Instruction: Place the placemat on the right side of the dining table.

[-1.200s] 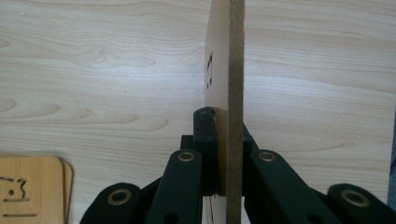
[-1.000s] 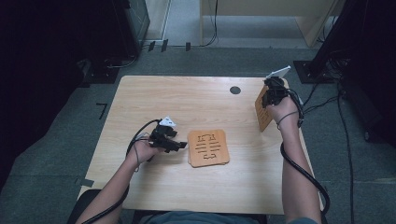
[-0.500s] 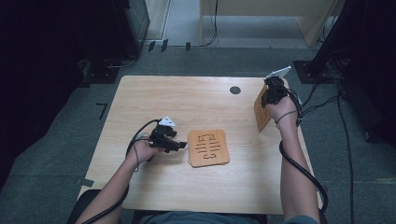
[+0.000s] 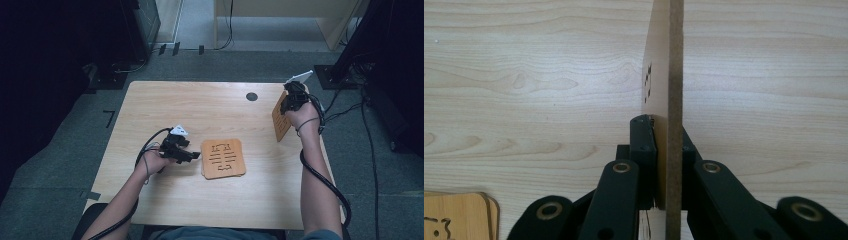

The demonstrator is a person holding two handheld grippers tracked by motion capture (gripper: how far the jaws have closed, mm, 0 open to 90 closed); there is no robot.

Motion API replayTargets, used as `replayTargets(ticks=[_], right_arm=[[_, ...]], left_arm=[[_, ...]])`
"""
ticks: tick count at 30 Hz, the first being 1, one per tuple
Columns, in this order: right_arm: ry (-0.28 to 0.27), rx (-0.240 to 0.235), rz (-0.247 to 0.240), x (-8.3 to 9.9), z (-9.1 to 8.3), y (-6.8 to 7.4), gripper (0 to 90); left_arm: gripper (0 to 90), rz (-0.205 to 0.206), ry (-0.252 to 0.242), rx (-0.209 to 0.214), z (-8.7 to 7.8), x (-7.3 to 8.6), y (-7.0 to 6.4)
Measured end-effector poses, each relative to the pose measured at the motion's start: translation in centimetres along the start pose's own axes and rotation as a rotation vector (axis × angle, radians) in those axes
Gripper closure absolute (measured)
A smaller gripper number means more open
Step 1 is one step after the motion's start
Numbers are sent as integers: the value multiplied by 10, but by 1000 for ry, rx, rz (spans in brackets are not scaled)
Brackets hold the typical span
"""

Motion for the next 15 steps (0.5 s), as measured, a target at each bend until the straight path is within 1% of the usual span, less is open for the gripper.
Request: replayTargets(ticks=[10, 12, 15], right_arm=[[-23, -1, -27, 1, -12, 4, 847], [-34, -4, -53, 2, -15, 5, 841], [-39, -4, -63, 2, -18, 5, 840]], left_arm=[[247, 1, 1, 0, 0, 0, 0], [247, 2, 1, 0, 0, 0, 0], [247, 1, 1, 1, 0, 0, 0]])
Point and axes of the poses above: each handheld gripper's, and its own axes: z roughly forward along the jaws, x roughly out of its underside, y roughly to its left, the point moved 1 cm from there along z, roughly forward along the jaws, and after that the axes turned 2 degrees about z, right-handed, at the moved point
